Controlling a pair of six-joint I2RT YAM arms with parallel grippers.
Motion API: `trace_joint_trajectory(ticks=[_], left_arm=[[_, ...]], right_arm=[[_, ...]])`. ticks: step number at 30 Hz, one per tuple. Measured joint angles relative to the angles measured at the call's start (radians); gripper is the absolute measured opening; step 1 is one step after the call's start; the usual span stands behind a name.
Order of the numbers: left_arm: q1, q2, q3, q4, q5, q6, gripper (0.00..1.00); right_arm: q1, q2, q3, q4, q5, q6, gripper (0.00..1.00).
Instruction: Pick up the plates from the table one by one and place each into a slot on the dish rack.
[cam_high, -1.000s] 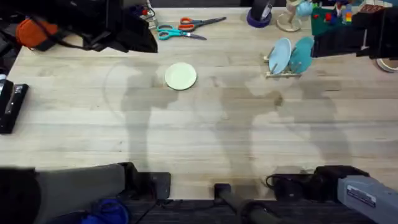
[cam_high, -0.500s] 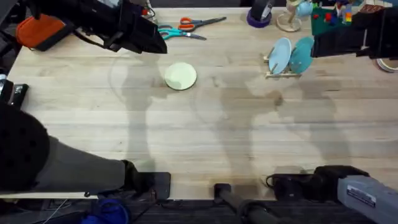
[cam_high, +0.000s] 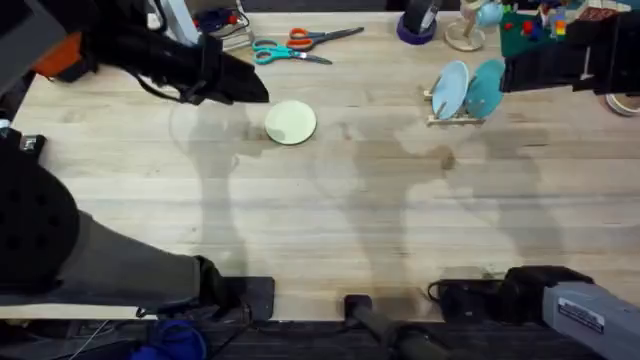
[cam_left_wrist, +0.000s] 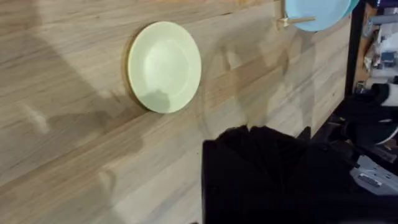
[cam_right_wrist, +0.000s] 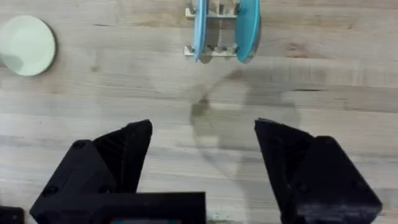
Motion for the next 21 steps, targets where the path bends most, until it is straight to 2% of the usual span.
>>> trace_joint_trajectory(ticks=[6,21], left_arm=[[0.001,0.022,-0.079,0.077,0.014,-0.004,0.042],[0.004,0.278,-0.082,0.259,0.061,-0.015,0.042]], right_arm=[[0.000,0.000,0.000,0.000,0.000,0.000,0.994],[0.000,0.001,0.000,0.000,0.000,0.000,0.993]])
